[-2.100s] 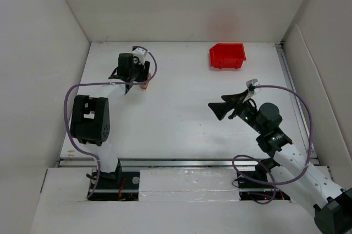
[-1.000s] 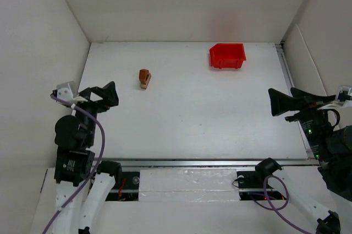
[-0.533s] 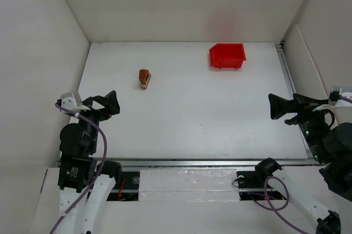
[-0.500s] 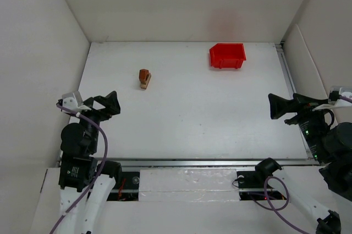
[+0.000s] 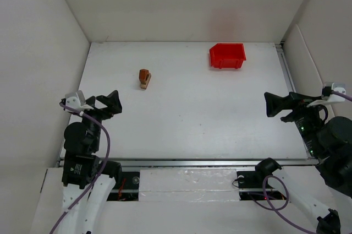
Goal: Build the wood block tower
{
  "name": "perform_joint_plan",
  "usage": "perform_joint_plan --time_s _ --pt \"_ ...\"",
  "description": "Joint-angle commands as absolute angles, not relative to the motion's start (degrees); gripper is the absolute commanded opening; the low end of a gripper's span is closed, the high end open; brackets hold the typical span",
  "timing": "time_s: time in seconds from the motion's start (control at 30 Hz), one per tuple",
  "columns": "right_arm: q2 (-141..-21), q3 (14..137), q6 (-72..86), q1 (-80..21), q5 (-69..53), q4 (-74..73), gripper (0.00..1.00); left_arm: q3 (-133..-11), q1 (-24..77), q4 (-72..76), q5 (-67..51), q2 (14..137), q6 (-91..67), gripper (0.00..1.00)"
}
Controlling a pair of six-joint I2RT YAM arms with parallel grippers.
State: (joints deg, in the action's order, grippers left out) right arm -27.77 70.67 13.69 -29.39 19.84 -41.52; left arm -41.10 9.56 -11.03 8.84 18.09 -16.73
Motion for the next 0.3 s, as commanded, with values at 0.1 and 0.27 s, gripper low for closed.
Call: perform_joint_plan --time_s 0.1,0.27 --pt "-27.42 70.14 13.18 -29.88 18.72 -38.23 1.00 -39.90 9.40 -7.47 8.96 16.87 -15.29 0.99" --pt "-28.12 69.87 13.89 -29.88 18.28 -37.44 1.00 -39.73 9.40 -7.03 8.88 16.79 -15.03 0.99"
